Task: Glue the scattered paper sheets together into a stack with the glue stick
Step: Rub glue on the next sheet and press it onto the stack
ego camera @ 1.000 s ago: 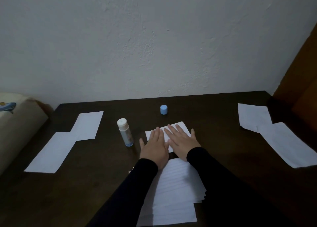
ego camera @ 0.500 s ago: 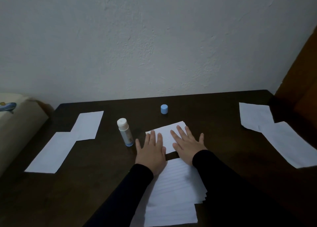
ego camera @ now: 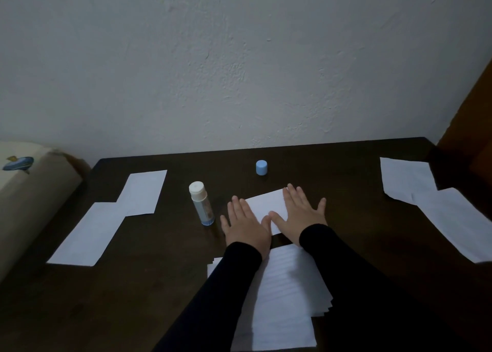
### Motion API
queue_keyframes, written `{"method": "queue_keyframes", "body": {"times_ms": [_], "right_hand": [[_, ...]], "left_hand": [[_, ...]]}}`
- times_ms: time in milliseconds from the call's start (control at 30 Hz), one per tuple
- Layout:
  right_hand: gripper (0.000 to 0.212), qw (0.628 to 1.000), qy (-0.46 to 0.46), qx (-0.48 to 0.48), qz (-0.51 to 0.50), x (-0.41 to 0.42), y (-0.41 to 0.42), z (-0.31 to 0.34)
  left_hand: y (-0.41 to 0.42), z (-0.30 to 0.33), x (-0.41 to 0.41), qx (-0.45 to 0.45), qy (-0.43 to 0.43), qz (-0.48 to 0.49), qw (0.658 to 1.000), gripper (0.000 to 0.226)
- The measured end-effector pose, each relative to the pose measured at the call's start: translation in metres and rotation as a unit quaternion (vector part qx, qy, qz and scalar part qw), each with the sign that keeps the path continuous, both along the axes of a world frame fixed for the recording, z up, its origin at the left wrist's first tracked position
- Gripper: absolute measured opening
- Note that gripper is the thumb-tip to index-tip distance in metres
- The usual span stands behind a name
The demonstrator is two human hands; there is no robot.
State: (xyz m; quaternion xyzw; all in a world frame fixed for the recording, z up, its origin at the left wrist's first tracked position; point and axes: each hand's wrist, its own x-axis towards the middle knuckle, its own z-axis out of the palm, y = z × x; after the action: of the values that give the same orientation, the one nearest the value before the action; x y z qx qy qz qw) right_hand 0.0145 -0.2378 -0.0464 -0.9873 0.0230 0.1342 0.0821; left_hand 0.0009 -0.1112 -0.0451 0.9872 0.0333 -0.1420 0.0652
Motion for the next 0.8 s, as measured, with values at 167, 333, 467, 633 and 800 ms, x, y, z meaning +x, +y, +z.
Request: {"method": "queue_keyframes", "body": {"times_ms": [167, 333, 467, 633, 800], "right_hand": [[0.077, 0.999, 0.032, -0.011, -0.023, -0.007, -0.001, 0.003], [0.073, 0.997, 0.054, -0.017, -0.043, -0.022, 0.001, 0.004], [0.074, 0.996, 0.056, -0.019, -0.062, -0.029, 0.007, 0.006], [0.070, 0.996, -0.034, -0.004, -0.088, -0.024, 0.006, 0.013], [0.072, 0.996, -0.075, 0.027, -0.046, -0.007, 0.006, 0.013]], "left_hand": [[0.004, 0.005, -0.009, 0.024, 0.024, 0.008, 0.999, 0.068], [0.015, 0.011, -0.020, 0.004, 0.030, -0.013, 0.999, 0.062], [0.027, 0.025, -0.028, 0.002, 0.049, -0.057, 0.997, 0.059], [0.059, 0.054, -0.054, -0.156, 0.012, -0.081, 0.984, 0.044], [0.097, 0.047, -0.059, -0.303, -0.122, 0.103, 0.939, 0.009]]}}
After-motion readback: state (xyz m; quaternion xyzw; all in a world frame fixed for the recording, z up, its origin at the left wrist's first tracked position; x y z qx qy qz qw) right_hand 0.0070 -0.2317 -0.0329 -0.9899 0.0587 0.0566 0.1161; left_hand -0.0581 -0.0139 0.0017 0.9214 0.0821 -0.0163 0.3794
